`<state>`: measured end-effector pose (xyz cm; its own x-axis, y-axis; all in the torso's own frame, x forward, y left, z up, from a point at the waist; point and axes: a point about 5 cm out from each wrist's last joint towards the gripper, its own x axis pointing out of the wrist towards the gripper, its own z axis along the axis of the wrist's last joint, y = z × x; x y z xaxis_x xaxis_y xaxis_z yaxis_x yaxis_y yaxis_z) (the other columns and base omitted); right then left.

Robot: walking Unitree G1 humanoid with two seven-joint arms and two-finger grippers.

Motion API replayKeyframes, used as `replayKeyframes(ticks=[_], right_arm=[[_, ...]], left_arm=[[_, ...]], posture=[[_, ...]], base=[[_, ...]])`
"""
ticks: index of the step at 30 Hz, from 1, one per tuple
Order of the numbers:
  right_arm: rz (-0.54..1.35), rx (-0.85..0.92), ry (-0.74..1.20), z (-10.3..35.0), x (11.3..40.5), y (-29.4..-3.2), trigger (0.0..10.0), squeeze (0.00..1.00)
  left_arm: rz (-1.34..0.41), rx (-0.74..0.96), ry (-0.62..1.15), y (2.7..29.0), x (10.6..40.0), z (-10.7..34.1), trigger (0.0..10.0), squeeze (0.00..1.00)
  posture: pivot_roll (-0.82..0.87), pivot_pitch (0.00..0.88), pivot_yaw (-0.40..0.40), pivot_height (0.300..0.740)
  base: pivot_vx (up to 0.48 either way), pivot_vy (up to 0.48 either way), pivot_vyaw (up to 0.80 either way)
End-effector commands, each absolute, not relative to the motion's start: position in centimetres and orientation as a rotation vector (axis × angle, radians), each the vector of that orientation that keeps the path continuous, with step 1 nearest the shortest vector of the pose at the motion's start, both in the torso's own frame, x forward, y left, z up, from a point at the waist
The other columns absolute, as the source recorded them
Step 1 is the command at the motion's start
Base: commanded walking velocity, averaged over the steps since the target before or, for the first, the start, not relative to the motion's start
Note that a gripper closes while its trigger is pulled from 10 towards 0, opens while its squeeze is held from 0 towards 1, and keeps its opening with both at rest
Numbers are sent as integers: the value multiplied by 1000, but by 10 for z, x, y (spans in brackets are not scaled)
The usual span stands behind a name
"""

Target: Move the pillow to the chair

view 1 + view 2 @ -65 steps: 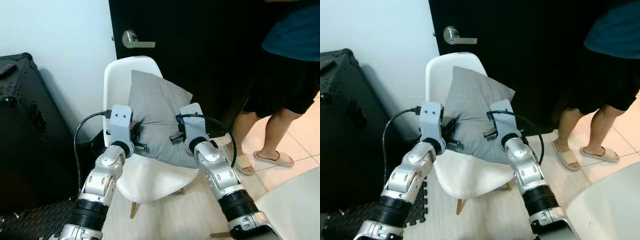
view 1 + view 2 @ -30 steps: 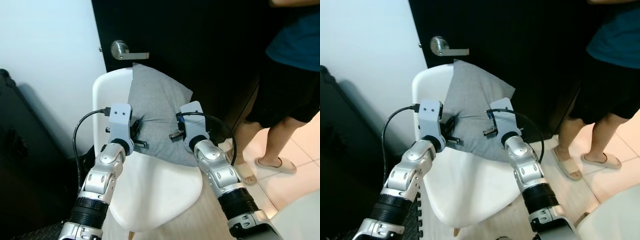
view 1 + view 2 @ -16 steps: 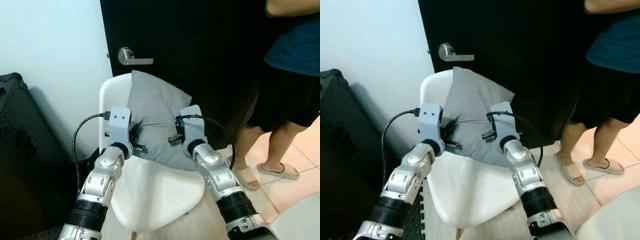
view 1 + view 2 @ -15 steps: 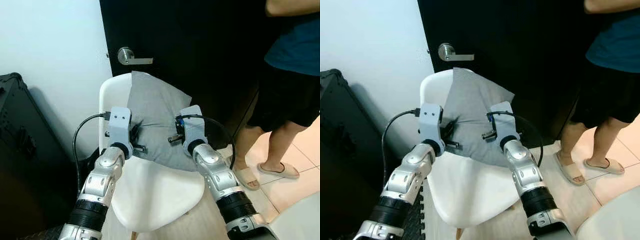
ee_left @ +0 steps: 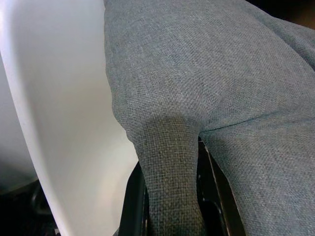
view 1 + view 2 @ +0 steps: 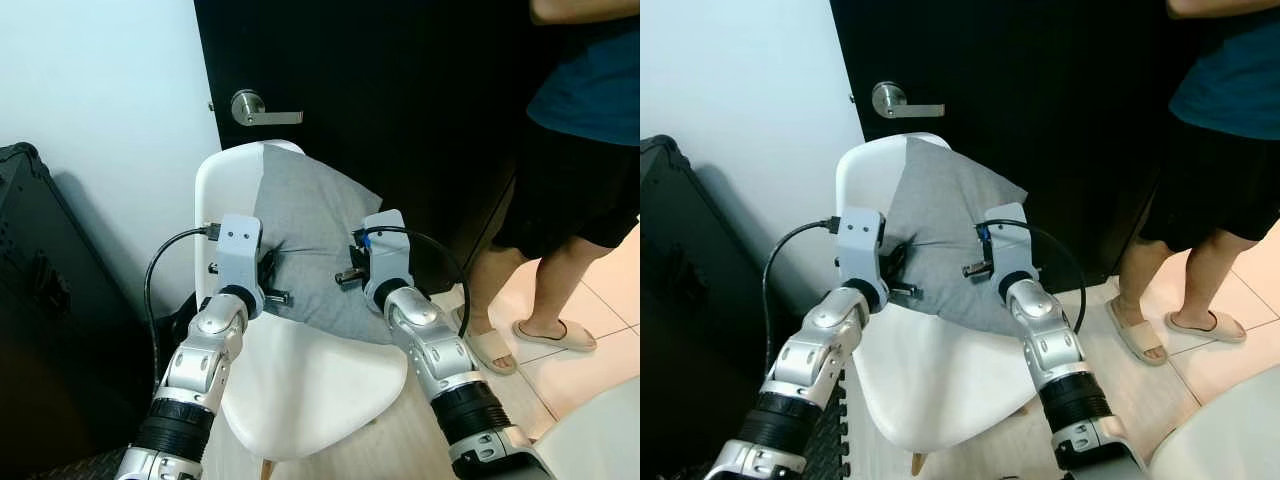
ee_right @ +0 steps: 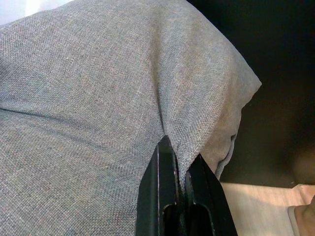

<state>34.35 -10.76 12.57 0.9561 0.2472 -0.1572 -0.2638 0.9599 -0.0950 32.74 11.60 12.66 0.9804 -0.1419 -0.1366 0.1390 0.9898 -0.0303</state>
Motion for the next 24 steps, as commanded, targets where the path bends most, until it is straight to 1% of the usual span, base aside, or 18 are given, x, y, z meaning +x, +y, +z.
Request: replayKeyframes(ticks=[1, 9, 11, 18, 24], right_arm=[[142, -123, 168, 122, 344, -137, 10000, 0], [149, -130, 163, 123, 344, -136, 10000, 0], [144, -102, 158, 123, 343, -137, 10000, 0], [151, -125, 169, 123, 343, -137, 10000, 0], [150, -140, 165, 123, 344, -136, 10000, 0]], left_arm=[[13, 24, 85, 152, 328, 132, 10000, 0], [16, 22, 86, 153, 329, 132, 10000, 0], [15, 22, 86, 152, 328, 132, 10000, 0], [15, 20, 88, 152, 328, 131, 10000, 0], [16, 21, 90, 152, 328, 131, 10000, 0]], posture=[[26, 49, 5, 680], [26, 50, 5, 680], [26, 51, 4, 670], [25, 53, 5, 650], [26, 53, 6, 650]], base=[[0, 0, 0], [0, 0, 0], [0, 0, 0], [0, 0, 0], [0, 0, 0]])
